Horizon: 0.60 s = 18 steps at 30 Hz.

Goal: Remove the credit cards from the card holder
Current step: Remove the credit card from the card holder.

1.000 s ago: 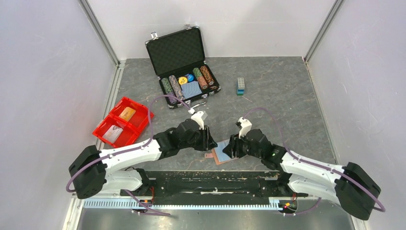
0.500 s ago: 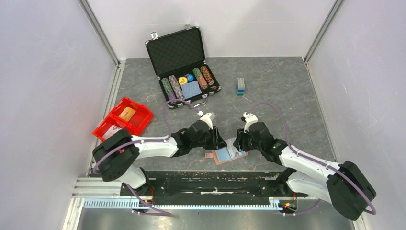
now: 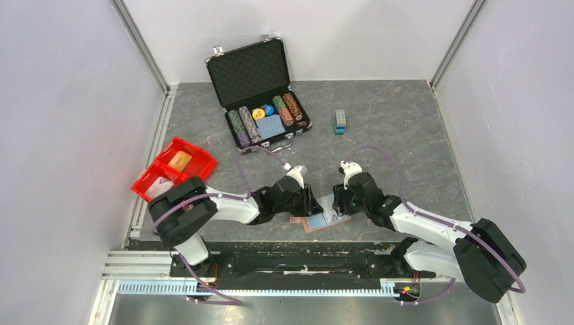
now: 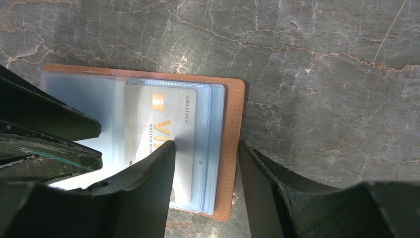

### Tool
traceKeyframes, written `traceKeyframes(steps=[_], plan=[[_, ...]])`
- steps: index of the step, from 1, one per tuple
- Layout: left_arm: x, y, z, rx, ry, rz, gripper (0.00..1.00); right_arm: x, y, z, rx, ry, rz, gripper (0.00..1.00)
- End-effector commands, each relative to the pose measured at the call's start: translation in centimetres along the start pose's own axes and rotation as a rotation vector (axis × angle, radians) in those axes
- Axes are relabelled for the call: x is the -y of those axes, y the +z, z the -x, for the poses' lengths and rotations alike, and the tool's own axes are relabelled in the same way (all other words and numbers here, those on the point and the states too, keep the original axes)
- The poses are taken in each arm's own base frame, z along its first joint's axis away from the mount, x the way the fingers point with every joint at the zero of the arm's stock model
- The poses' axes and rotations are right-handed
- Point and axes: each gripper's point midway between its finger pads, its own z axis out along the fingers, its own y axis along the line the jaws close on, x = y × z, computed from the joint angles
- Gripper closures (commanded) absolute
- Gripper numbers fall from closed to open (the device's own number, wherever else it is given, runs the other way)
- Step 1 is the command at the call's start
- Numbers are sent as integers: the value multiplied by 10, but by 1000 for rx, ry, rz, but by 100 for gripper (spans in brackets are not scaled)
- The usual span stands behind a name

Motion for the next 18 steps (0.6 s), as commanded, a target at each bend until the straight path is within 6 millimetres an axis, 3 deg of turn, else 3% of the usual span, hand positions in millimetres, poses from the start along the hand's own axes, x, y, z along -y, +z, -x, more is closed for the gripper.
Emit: traceKeyframes(steps=[1,9,14,18], plan=[[9,6,1,24,-39,-40,59,-1,3,7,13,-7,1,50],[5,8,-8,10,-50,-39,59,-6,-1,-9,18,66,47,74],[0,6,-13,5,-60,-28,59,-14,-1,-22,16,134,99,79],[-3,0,-14,14,-53,-19,60,-15,-5,-21,20,150,102,78]])
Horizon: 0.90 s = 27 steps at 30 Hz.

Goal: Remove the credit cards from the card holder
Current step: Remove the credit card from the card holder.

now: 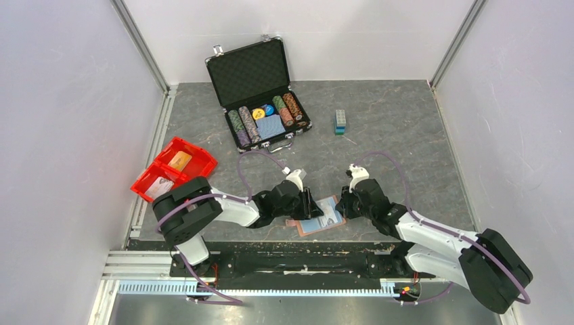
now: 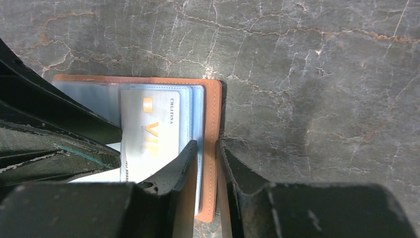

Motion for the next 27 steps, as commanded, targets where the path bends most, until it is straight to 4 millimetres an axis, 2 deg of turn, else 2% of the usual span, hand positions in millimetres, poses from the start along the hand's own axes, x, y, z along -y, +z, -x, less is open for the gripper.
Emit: traceKeyframes(steps=[1,3,7,13,20,27], plan=[[0,-7,0,29,-15,2,60,-4,-6,-11,-46,33,16,75],[-3,-12,2,36,-1,22,59,-8,-12,1,-27,30,19,69],[-4,-21,6,51,17,46,59,-21,-21,24,26,27,63,64],[-6,-21,3,46,9,36,59,-42,-23,32,41,11,168,65],[-5,-16,-2,30,-3,25,59,-49,-15,26,32,30,216,70],[-8,-15,-3,33,-3,33,59,-40,-6,-3,-29,73,209,72]])
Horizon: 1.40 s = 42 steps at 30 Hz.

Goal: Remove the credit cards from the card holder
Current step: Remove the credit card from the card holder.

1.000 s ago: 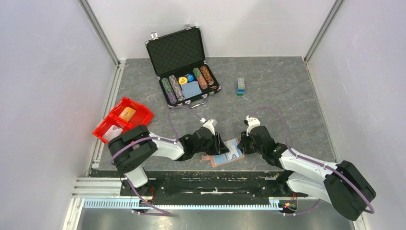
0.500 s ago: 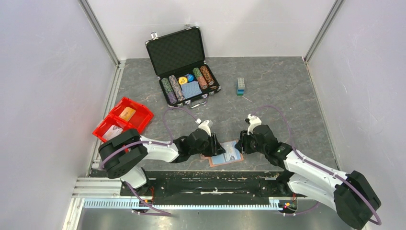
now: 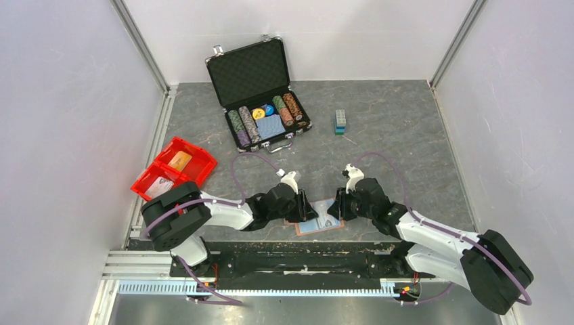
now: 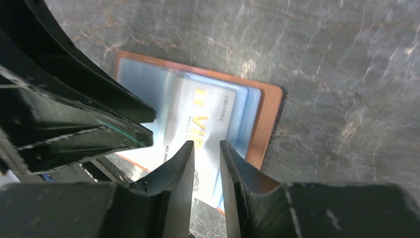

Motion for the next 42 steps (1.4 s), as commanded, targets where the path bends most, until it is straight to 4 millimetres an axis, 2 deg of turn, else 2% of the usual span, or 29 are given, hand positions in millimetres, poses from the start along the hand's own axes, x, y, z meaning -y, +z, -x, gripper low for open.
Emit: traceKeyframes(steps=[1,8,13,17,25,31,36,38,42], plan=[[1,3,0,17,-8,-5,59,0,5,-13,-7,34,29,73],[3,8,-1,6,-9,-9,59,10,5,-37,-43,72,18,79],[12,12,-3,-3,-20,-53,62,14,5,-44,-48,87,10,82],[15,15,-6,-20,-24,-63,68,15,5,-45,-48,88,4,83],[11,5,-2,10,-42,-47,89,18,5,-43,-46,80,-14,84],[17,4,-5,-19,-52,-72,98,20,5,-43,-48,69,-26,84],[30,1,-4,-27,-86,-130,97,21,5,-45,-55,66,-29,84],[31,1,-3,-30,-84,-128,83,22,5,-45,-55,67,-31,84],[28,-2,-2,-28,-74,-116,78,21,5,-44,-56,65,-30,84]])
